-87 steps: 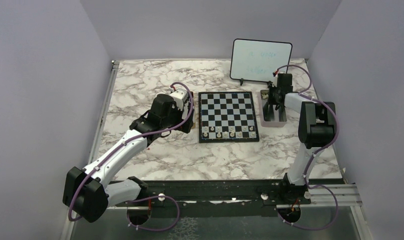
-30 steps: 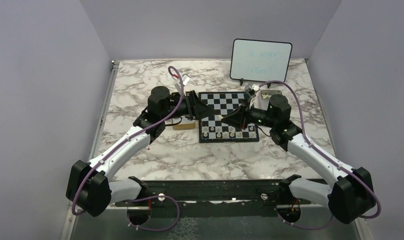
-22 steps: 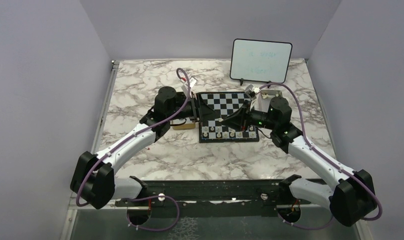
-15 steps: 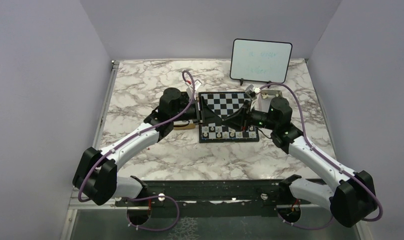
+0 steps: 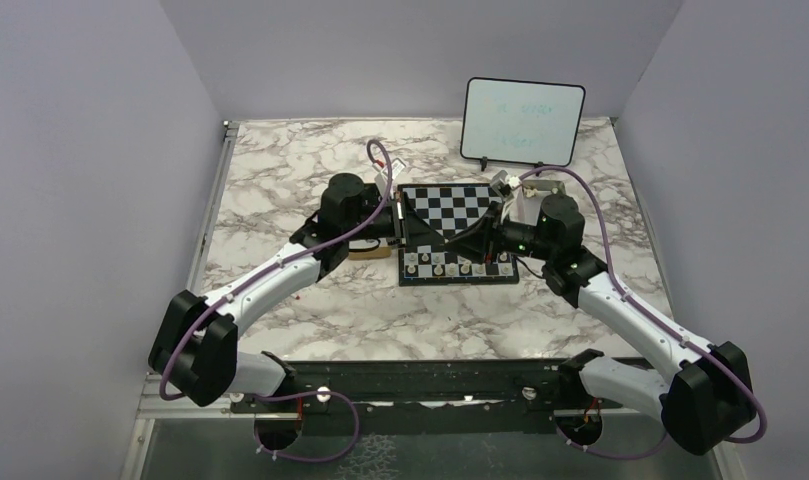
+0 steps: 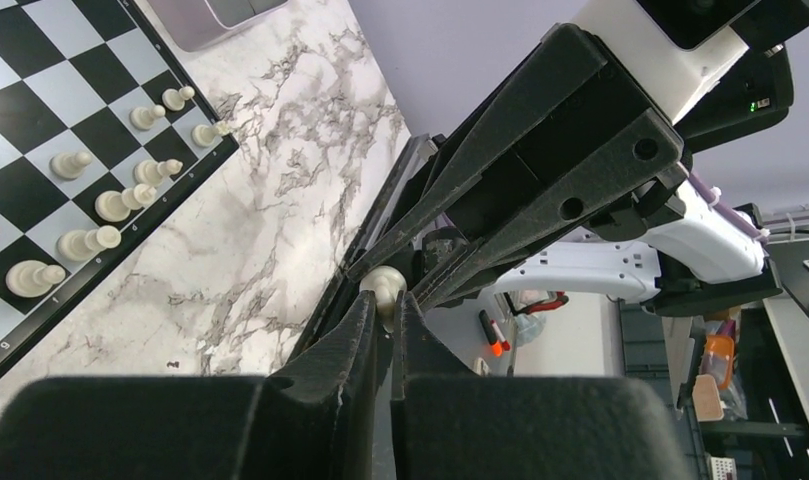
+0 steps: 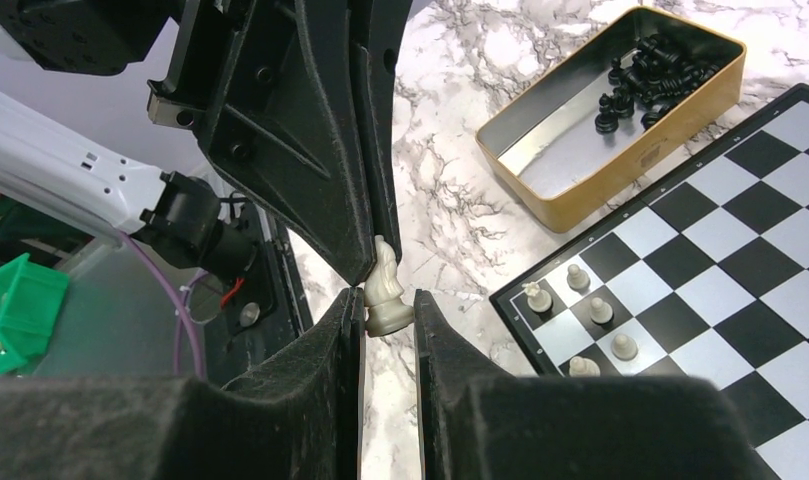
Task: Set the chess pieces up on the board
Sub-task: Place the chess piece on the chessboard.
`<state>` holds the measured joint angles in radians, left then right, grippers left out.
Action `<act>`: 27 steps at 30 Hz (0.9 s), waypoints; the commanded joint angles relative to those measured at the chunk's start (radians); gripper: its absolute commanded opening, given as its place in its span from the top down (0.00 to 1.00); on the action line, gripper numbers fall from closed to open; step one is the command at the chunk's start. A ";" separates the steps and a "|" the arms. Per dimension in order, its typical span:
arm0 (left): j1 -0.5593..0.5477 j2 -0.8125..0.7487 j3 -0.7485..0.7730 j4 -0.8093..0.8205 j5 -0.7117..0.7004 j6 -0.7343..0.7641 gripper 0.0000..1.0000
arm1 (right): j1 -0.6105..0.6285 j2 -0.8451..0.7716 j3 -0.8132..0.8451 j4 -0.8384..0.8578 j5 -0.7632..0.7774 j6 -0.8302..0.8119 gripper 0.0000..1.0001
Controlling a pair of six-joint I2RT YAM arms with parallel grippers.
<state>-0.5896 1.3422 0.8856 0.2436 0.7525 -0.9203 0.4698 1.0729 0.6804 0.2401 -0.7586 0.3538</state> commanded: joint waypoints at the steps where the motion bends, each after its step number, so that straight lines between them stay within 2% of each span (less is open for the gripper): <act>1: -0.004 0.010 0.050 -0.044 -0.003 0.067 0.95 | 0.006 -0.004 -0.002 -0.015 -0.009 -0.017 0.77; 3: -0.004 0.006 0.061 -0.103 -0.037 0.110 0.97 | 0.006 -0.004 0.001 -0.031 0.003 -0.024 0.69; 7: -0.004 -0.002 0.086 -0.217 -0.107 0.199 0.97 | 0.006 -0.019 0.009 -0.085 0.064 -0.044 0.41; 9: -0.007 -0.008 0.102 -0.293 -0.156 0.254 0.97 | 0.006 -0.028 0.018 -0.140 0.135 -0.048 0.33; 13: -0.027 -0.026 0.128 -0.428 -0.295 0.352 0.97 | 0.006 -0.041 0.037 -0.236 0.312 -0.056 0.23; 15: -0.051 -0.033 0.141 -0.493 -0.390 0.399 0.97 | 0.006 -0.046 0.030 -0.271 0.384 -0.056 0.13; 19: -0.111 -0.024 0.172 -0.578 -0.574 0.456 0.98 | 0.006 -0.048 0.015 -0.294 0.498 -0.052 0.08; 21: -0.136 -0.016 0.185 -0.602 -0.640 0.469 0.98 | 0.006 -0.041 0.020 -0.315 0.546 -0.052 0.00; 27: -0.208 0.025 0.218 -0.658 -0.830 0.489 0.98 | 0.005 -0.047 0.022 -0.365 0.732 -0.033 0.00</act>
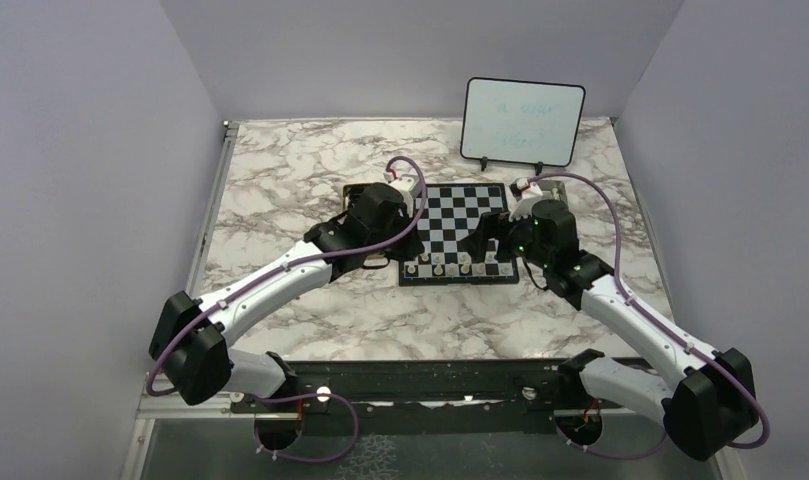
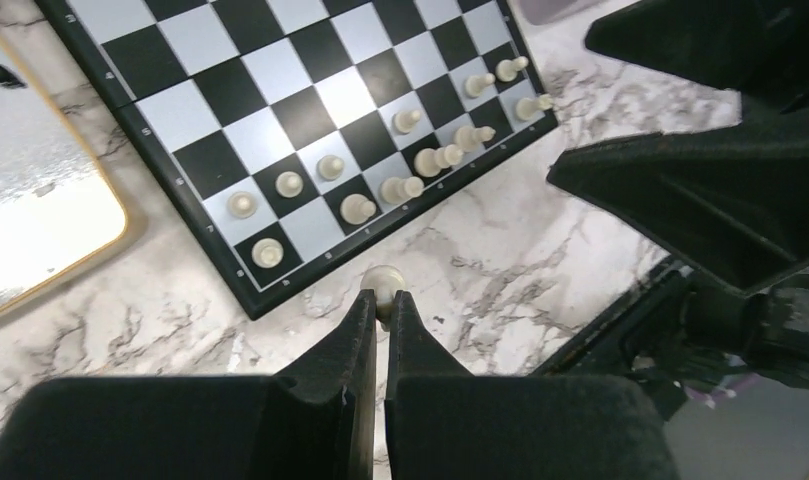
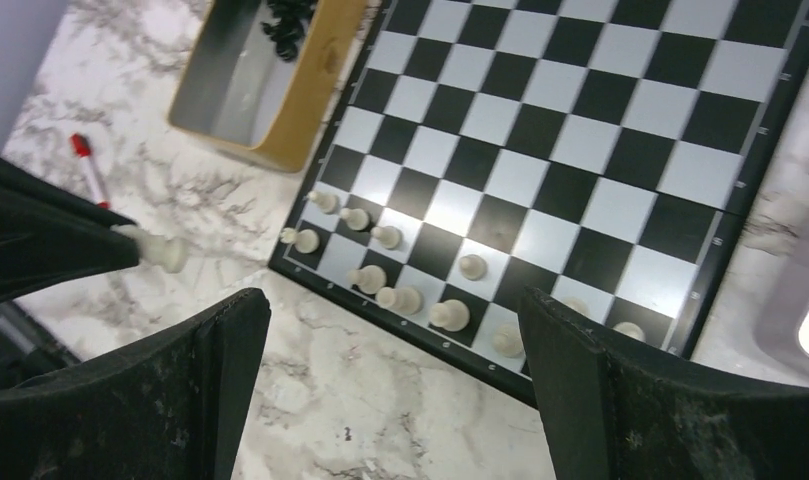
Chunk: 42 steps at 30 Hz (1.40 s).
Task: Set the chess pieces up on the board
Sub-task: Place the chess piece on the chessboard.
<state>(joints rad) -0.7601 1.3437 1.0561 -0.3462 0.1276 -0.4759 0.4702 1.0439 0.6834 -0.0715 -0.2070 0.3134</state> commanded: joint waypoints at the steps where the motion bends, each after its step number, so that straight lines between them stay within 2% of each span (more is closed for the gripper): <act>1: -0.046 0.034 0.051 -0.073 -0.225 0.045 0.97 | 0.006 -0.029 0.014 -0.052 0.198 0.010 0.00; 7: -0.080 0.106 0.074 -0.085 -0.283 0.041 0.97 | 0.005 -0.106 -0.009 -0.040 0.284 0.011 0.00; 17: -0.118 0.259 0.116 -0.080 -0.263 0.034 0.97 | 0.005 -0.187 -0.035 -0.044 0.354 -0.008 0.00; 25: -0.120 0.302 0.100 -0.006 -0.243 0.030 0.97 | 0.005 -0.205 -0.045 -0.049 0.359 -0.011 0.00; 42: -0.119 0.367 0.090 0.007 -0.277 0.043 0.97 | 0.004 -0.235 -0.060 -0.054 0.380 -0.018 0.00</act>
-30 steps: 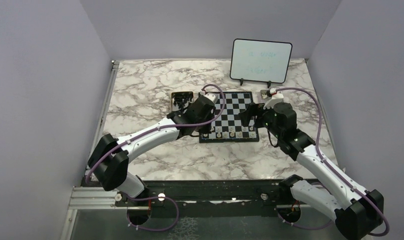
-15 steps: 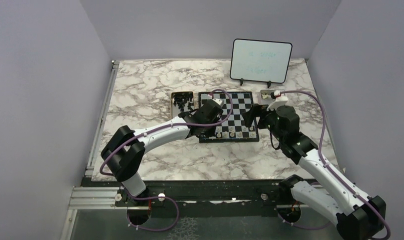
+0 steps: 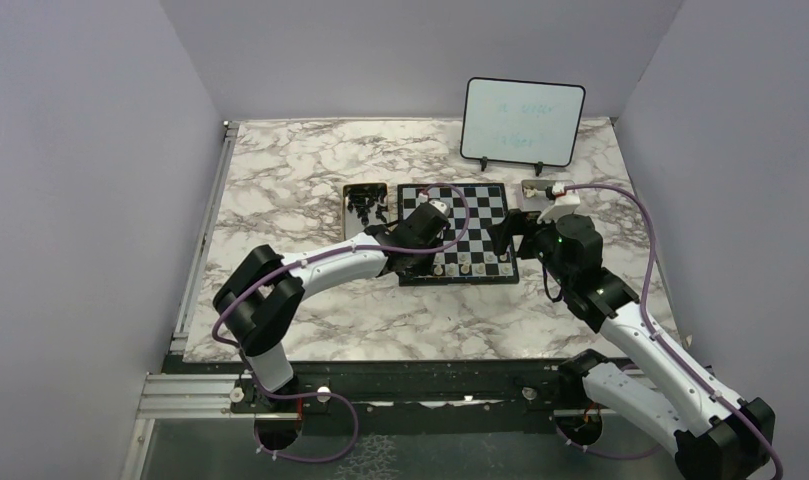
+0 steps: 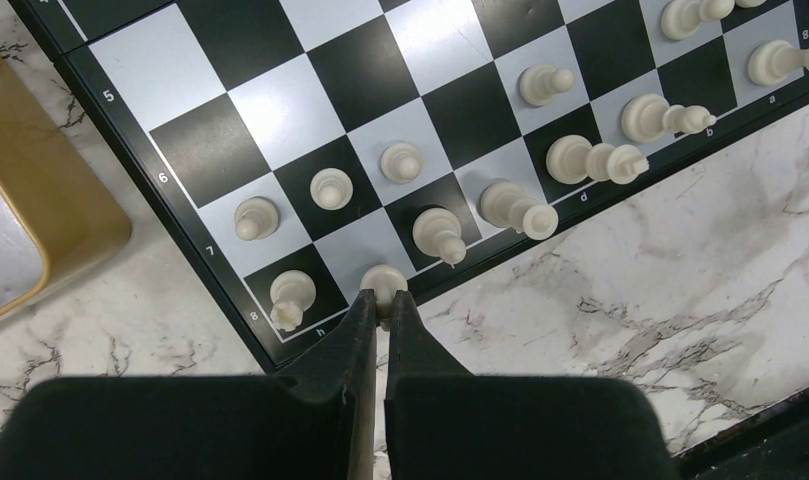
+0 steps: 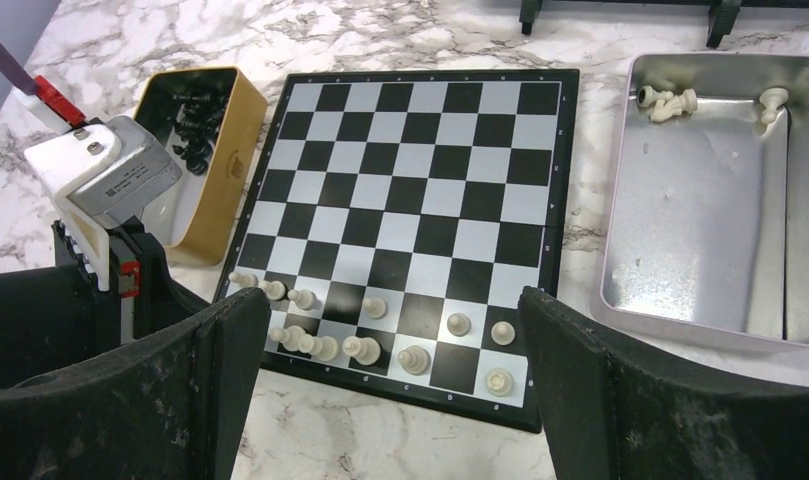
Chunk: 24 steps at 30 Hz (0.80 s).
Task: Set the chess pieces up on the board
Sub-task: Place the chess piece on the chessboard.
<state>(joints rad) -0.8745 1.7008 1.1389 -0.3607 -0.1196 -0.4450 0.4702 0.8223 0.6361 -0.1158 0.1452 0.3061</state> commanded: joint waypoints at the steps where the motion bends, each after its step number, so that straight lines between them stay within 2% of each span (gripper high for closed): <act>1: -0.006 0.010 0.006 0.022 -0.032 0.013 0.97 | 0.004 -0.015 -0.013 -0.009 0.028 -0.011 0.00; 24: -0.005 0.046 0.006 0.038 -0.048 0.028 0.97 | 0.005 -0.019 -0.023 0.004 0.021 -0.001 0.00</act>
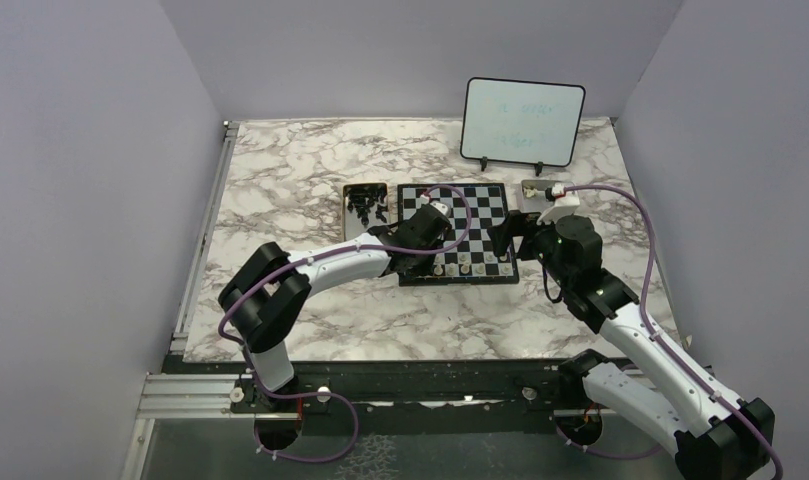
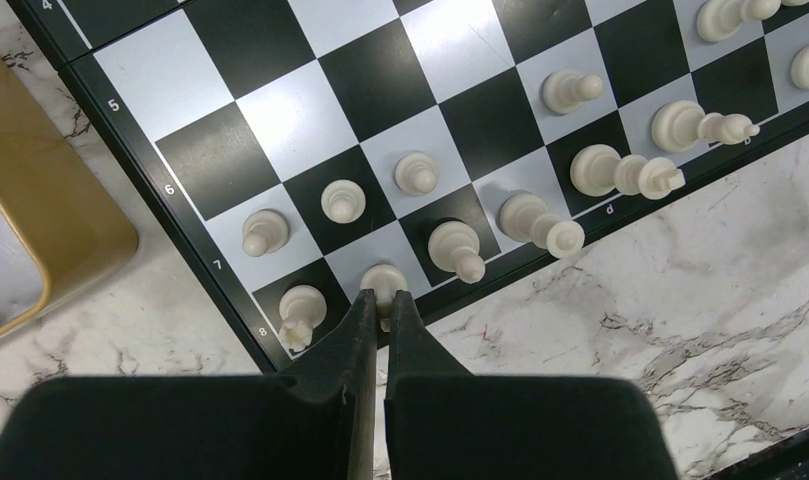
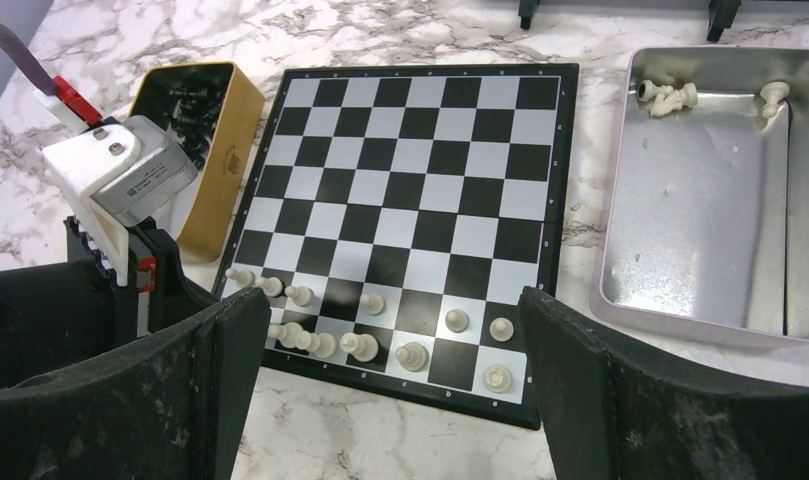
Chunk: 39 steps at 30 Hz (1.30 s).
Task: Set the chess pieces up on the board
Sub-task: Place the chess piece on the chessboard, then pick up the chess piece from the storage box.
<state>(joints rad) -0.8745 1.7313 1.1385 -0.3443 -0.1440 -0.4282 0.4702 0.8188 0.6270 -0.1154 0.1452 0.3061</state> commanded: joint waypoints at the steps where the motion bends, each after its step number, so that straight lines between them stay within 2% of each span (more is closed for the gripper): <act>1: -0.005 0.017 0.005 0.021 -0.023 0.011 0.97 | 0.004 -0.016 -0.015 0.006 0.021 -0.001 0.00; 9: -0.005 0.023 0.011 0.021 -0.023 0.018 0.92 | 0.005 -0.012 -0.017 0.008 0.019 -0.004 0.00; 12: -0.006 0.022 0.019 0.017 -0.025 0.022 0.80 | 0.004 -0.013 -0.015 0.007 0.016 -0.004 0.00; 16: -0.006 0.012 0.029 0.008 -0.014 0.022 0.74 | 0.004 -0.012 -0.016 0.007 0.012 -0.004 0.00; 19: -0.005 -0.004 0.044 -0.007 -0.008 0.019 0.66 | 0.005 -0.012 -0.017 0.009 0.002 -0.002 0.00; 24: -0.002 -0.046 0.075 -0.026 0.015 0.018 0.63 | 0.004 -0.011 -0.015 0.010 -0.007 -0.002 0.00; 28: 0.011 -0.091 0.112 -0.048 0.046 0.036 0.55 | 0.005 -0.005 0.001 -0.004 -0.015 -0.007 0.00; 32: 0.073 -0.135 0.133 -0.051 0.124 0.057 0.50 | 0.005 0.006 0.024 -0.028 0.006 0.002 0.00; 34: 0.124 -0.149 0.141 -0.051 0.175 0.072 0.43 | 0.004 0.017 0.033 -0.029 0.001 0.000 0.00; 36: 0.189 -0.163 0.144 -0.051 0.238 0.078 0.32 | 0.005 0.037 0.045 -0.033 0.013 -0.007 0.00; 37: 0.220 -0.170 0.143 -0.051 0.277 0.078 0.10 | 0.005 0.050 0.053 -0.034 0.032 -0.012 0.00; 38: 0.254 -0.179 0.141 -0.051 0.307 0.078 0.02 | 0.005 0.066 0.059 -0.039 0.057 -0.016 0.00; 39: 0.282 -0.191 0.140 -0.051 0.328 0.081 0.01 | 0.004 0.079 0.068 -0.042 0.080 -0.022 0.00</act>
<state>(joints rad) -0.6971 1.5909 1.2625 -0.3904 0.0296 -0.3691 0.4702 0.8593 0.6418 -0.1287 0.1482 0.3050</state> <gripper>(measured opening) 0.888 0.998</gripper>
